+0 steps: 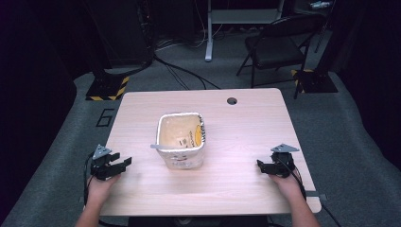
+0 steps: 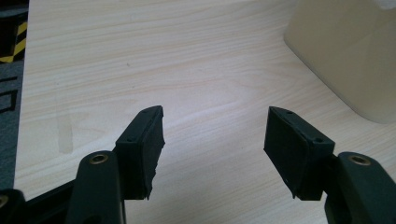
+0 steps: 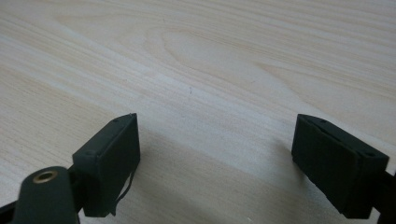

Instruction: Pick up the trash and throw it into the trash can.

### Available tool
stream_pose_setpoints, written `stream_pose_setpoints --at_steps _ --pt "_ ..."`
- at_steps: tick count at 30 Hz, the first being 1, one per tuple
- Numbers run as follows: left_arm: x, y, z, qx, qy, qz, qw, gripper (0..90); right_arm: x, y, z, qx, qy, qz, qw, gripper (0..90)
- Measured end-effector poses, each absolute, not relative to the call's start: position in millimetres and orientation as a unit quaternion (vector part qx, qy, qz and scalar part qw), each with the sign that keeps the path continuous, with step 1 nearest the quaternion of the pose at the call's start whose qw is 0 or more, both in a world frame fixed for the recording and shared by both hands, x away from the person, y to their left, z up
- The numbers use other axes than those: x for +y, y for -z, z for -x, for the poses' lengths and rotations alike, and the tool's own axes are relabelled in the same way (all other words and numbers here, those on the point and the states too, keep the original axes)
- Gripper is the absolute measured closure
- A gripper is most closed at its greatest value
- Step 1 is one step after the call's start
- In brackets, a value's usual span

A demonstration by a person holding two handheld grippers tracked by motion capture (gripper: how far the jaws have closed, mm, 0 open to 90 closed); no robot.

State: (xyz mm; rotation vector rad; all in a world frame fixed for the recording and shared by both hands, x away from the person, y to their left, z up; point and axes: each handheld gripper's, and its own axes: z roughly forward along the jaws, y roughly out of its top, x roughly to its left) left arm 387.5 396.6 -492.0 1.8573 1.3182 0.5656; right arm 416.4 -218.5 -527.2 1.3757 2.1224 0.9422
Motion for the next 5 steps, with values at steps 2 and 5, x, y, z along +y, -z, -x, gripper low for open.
stream_pose_setpoints --at_steps 2,5 --pt "397.3 494.6 -387.3 0.518 -0.224 -0.73 0.385 37.3 -218.5 527.3 -416.4 0.767 -0.34 -0.497 0.219 14.7" --pt "398.2 498.4 -387.5 0.523 -0.219 -0.73 0.382 37.4 -218.4 527.2 -416.4 0.767 -0.341 -0.497 0.219 14.7"
